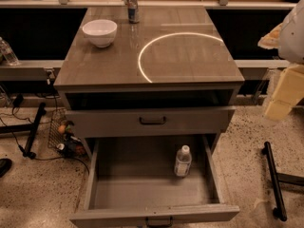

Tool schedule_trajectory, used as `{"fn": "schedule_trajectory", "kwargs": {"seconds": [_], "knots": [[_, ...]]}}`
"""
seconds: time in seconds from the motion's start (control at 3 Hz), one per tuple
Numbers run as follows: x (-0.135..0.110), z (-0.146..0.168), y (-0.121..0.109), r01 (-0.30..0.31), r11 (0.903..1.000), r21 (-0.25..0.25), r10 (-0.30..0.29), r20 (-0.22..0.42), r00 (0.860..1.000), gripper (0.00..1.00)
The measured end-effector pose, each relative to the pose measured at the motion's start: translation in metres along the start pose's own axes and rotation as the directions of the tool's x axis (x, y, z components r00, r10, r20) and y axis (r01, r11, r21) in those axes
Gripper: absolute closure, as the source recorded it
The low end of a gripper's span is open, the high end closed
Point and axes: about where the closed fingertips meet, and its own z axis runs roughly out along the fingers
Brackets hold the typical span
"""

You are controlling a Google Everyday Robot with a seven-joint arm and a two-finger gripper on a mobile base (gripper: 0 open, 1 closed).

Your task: Pick blue plastic bottle from middle drawer and place on counter

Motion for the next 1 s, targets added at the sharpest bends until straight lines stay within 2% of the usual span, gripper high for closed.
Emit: {"fn": "schedule_trajectory", "kwargs": {"seconds": [0.33,0.67,1.0], "knots": [[0.014,0.012,-0.001,-0.025,0.9997,0.000,0.025,0.019,1.000,0.00],[0.043,0.055,0.003,-0.118,0.9909,-0.065,0.124,0.092,0.988,0.00],[0.055,0.125,0.016,-0.177,0.9727,-0.149,0.206,0.208,0.956,0.00]]}}
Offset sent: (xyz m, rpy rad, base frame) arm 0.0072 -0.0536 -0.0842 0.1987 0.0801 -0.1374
